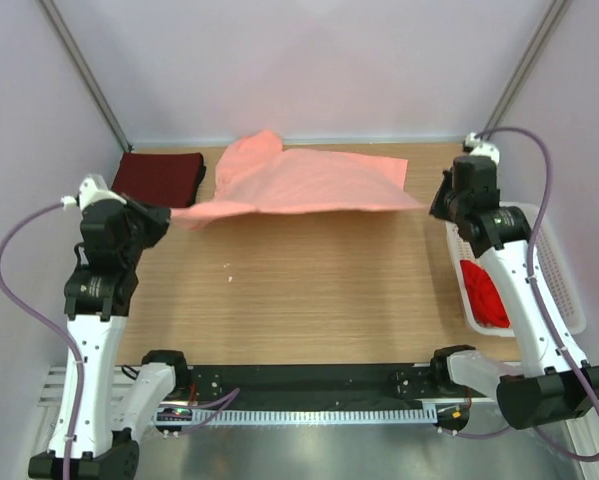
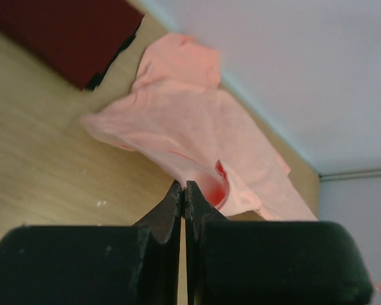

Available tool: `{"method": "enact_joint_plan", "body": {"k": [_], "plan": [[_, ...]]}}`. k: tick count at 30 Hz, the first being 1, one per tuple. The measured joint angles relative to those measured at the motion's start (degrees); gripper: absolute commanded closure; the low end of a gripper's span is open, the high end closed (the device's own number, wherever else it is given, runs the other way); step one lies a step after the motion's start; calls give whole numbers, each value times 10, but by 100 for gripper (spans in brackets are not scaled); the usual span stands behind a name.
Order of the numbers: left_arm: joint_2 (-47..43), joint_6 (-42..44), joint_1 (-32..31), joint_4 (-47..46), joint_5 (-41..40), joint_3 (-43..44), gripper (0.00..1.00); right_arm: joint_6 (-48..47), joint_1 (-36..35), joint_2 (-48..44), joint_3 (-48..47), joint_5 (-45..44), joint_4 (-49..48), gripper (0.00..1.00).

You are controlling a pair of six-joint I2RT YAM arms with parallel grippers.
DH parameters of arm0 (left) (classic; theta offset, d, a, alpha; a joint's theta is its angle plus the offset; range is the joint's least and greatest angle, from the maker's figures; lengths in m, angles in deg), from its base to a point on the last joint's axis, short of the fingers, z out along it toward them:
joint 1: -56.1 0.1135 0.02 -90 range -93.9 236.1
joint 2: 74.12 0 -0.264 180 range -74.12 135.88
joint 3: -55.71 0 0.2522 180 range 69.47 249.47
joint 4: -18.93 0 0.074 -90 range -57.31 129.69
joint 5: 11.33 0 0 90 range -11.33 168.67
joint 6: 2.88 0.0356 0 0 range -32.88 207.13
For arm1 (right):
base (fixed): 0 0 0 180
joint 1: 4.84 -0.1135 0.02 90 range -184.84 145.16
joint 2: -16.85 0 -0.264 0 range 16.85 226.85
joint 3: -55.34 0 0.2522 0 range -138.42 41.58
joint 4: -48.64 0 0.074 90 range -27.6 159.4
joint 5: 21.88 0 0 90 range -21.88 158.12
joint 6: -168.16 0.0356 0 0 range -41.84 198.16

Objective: Fold and stack the t-shirts
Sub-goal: Flatten the tshirt out, then fold the tshirt

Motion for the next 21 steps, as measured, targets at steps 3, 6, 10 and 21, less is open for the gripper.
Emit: {"method": "enact_joint_plan", "body": {"k": [3,6,10,21], "plan": [[-42,-3,0,65,20,-68,100,26,0,-28,96,1,63,99],[-50,12,0,117,31,-112,100,46,0,-64,160,11,97,99],[-10,41,0,171,58,-156,100,77,-19,-107,232,17,129,99],[43,45,0,192,66,-164,100,204,-72,-101,278,-6,160,99]]}}
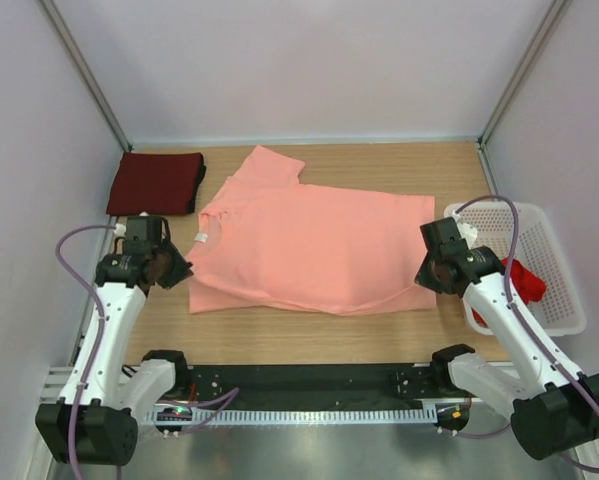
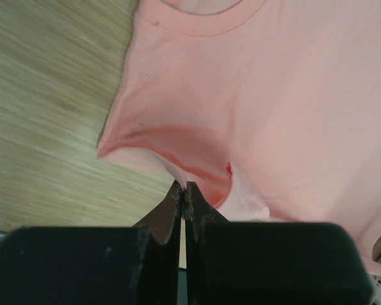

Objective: Fold and stack the t-shirts
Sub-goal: Fold the tshirt

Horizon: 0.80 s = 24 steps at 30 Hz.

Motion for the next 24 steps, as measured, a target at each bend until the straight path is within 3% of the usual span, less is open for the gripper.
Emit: {"method": "enact_joint_plan", "body": {"k": [12,24], "plan": [[125,-1,0,-60,-20,10,100,49,26,28,33,-84,-16,99],[153,10,0,-148,-48,56,100,53,35,64,20,-116,-58,99]]}}
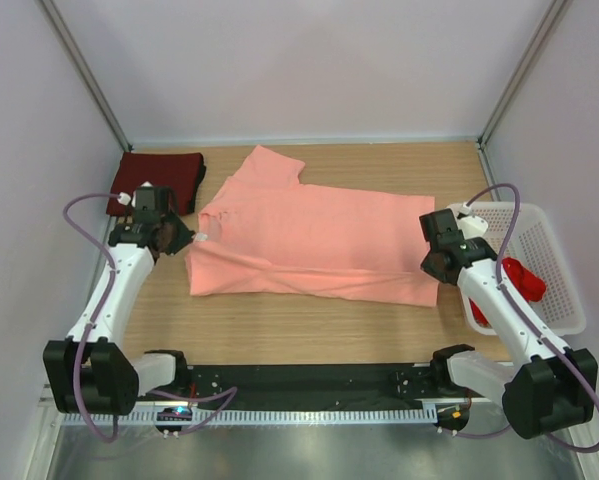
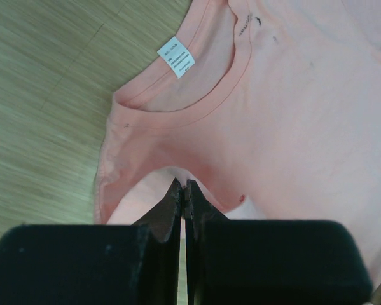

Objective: Fold and stack the t-shirts
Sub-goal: Fold the tshirt

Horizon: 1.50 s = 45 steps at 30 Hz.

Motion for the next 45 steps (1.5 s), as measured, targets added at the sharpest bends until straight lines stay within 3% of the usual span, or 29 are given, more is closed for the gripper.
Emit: {"method": "enact_joint_plan", "body": {"k": [15,32,45], "plan": [[106,30,0,-77,14,17,100,-16,1,50,18,4,-96,99],[221,78,0,-205,132,63,100,-15,1,54,48,-22,-96,99],[269,90,0,-222,143,87,100,-17,8,65,51,-33,-116,99]]}}
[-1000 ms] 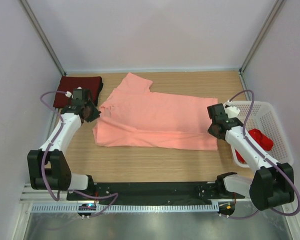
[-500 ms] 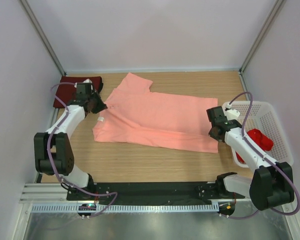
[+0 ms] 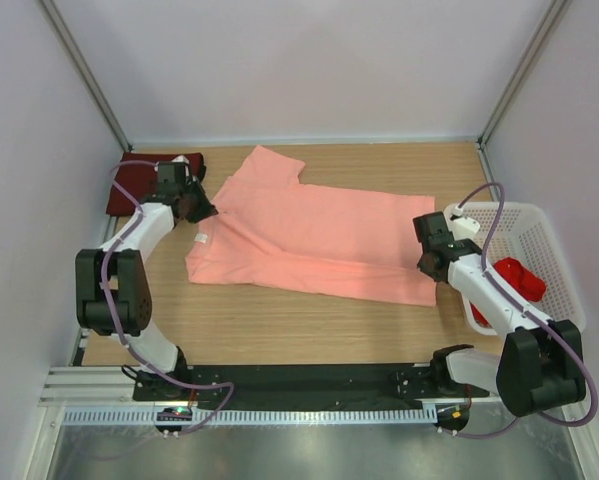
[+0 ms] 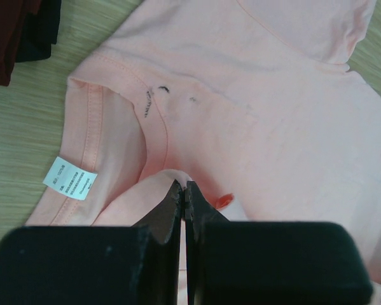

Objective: Fold and stack the t-shirts
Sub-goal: Fold the tshirt

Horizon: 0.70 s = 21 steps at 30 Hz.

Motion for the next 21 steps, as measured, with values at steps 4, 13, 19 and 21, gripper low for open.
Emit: {"method": "enact_joint_plan", "body": {"k": [4,13,19,21], "plan": [[9,-1,0,-6,-4,5,100,-19,0,0,8,8,-32,99],[16,-3,0,-4,-37,5,100,-56,0,25,10,3,-75,99],[24,-5,0,-2,-51,7,100,-64,0,34,10,-6,-85,99],[31,-5,0,-1,-51,15,100,-66,0,40,10,-8,-88,98]]}}
